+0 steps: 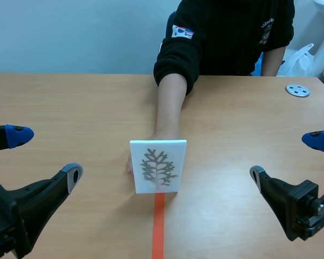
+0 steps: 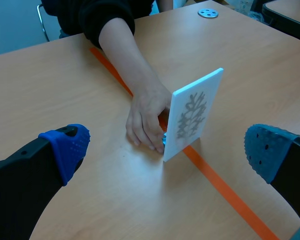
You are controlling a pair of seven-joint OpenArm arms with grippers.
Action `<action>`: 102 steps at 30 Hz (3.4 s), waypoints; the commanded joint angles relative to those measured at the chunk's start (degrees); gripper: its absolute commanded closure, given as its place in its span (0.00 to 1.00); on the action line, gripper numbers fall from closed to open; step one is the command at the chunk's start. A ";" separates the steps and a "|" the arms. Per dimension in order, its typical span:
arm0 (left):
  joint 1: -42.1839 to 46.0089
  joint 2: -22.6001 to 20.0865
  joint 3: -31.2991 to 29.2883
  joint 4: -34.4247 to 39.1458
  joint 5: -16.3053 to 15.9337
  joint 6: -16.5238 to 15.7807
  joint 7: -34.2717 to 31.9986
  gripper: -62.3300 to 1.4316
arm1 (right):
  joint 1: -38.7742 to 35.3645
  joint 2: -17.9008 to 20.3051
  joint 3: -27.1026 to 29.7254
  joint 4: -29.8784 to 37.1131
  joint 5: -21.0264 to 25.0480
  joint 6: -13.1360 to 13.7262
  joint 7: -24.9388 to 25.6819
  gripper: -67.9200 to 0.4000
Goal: Sort the leaf by its shape. The table is split by an orange tape line. A compound leaf with several leaflets goes to the left side, a simple leaf with one blade goes to the right side. Return to the home posture when a red brick is placed on the table.
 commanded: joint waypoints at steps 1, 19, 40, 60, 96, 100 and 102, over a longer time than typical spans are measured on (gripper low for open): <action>-0.31 0.26 0.24 1.29 -0.37 -0.09 -1.22 0.00 | 0.79 0.00 0.48 1.07 0.55 0.04 0.39 0.00; -0.31 0.26 0.24 1.29 -0.37 -0.07 -1.16 0.00 | 2.86 0.13 0.24 1.01 0.52 1.07 -3.96 0.00; -0.31 0.28 0.24 1.29 -0.37 -0.07 -1.20 0.00 | 29.77 -3.93 -23.96 -20.61 -6.64 3.98 -2.75 0.00; -0.31 0.28 0.24 1.29 -0.35 -0.07 -1.20 0.00 | 43.82 -13.68 -37.24 -38.71 -16.41 3.72 2.69 0.29; -0.31 0.28 0.24 1.29 -0.35 -0.07 -1.20 0.00 | 40.48 -12.85 -23.02 -21.51 -8.59 5.25 -2.62 0.97; -0.31 0.28 0.24 1.29 -0.35 -0.07 -1.20 0.00 | 40.30 -12.85 -15.69 -20.81 -4.72 5.18 -6.14 0.97; -0.31 0.28 0.24 1.29 -0.35 -0.07 -1.20 0.00 | 40.30 -12.85 -11.96 -20.83 -3.39 5.14 -7.52 0.97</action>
